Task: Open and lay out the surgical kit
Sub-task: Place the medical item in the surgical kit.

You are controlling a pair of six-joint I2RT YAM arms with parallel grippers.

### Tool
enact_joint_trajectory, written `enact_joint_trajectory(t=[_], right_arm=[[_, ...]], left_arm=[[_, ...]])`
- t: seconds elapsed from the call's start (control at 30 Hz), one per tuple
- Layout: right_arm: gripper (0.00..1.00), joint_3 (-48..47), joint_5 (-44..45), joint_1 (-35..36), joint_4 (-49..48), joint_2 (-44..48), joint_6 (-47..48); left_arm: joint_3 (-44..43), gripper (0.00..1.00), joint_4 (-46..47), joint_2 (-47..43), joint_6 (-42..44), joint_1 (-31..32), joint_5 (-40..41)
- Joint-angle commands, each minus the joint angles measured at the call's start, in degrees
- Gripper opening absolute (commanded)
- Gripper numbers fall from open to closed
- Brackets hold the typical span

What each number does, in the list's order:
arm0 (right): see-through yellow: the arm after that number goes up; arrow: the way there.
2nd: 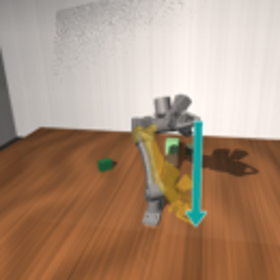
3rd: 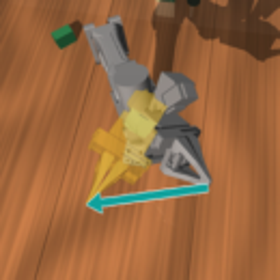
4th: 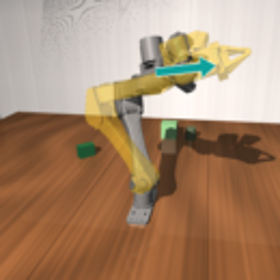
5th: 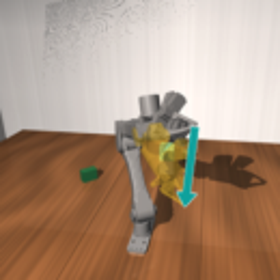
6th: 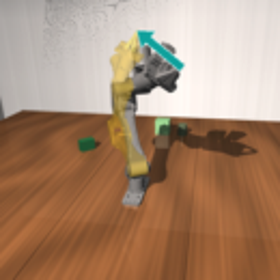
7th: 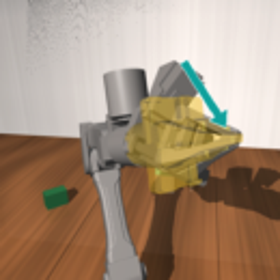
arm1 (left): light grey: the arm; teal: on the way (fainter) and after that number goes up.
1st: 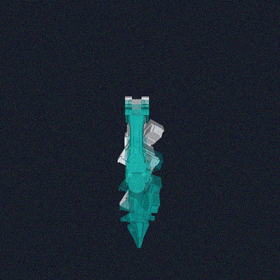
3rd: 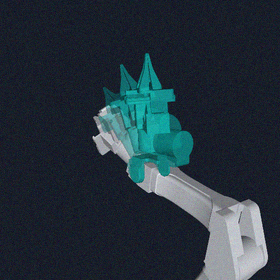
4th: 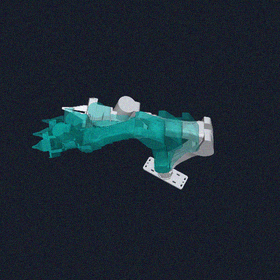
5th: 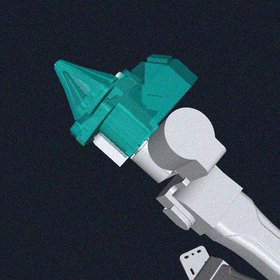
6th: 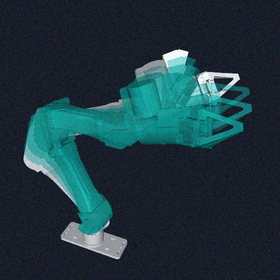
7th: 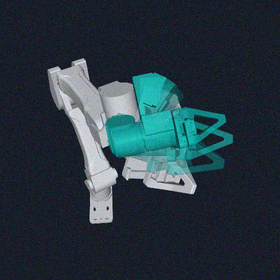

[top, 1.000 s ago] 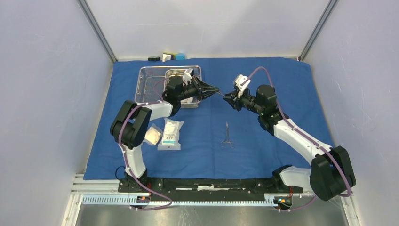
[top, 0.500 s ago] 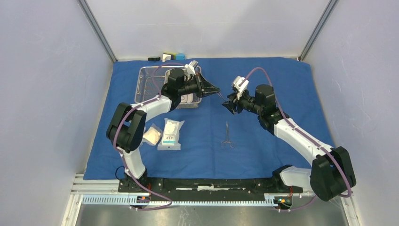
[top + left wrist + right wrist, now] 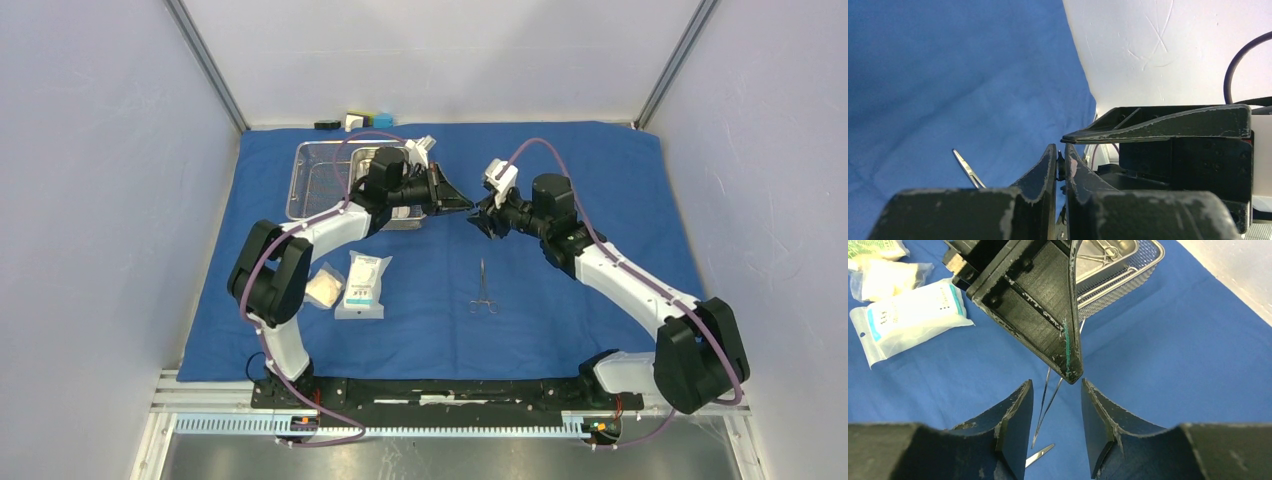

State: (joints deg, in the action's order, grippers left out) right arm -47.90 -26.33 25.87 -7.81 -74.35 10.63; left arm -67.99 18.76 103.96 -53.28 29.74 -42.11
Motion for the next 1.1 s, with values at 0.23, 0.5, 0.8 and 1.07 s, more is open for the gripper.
enact_joint_trajectory(t=[0.23,0.5,0.8,1.07], right_arm=[[0.41,-1.9,1.6,0.8,-0.3,-2.1,0.1],[0.33,-1.5,1.3,0.9,-1.1,-2.8,-1.0],[0.3,-1.3,1.2,1.0,-1.6,-3.4,-2.1],[0.42,0.5,2.9,0.9,-3.0,-0.8,-3.5]], left_arm=[[-2.1,0.05,-0.7,-2.2,4.3,0.9,1.3],[-2.0,0.06,-0.8,-2.4,4.8,1.4,2.2],[-1.2,0.08,-0.2,-2.8,4.9,1.8,3.5],[-0.7,0.07,0.2,-3.1,5.7,1.8,4.7]])
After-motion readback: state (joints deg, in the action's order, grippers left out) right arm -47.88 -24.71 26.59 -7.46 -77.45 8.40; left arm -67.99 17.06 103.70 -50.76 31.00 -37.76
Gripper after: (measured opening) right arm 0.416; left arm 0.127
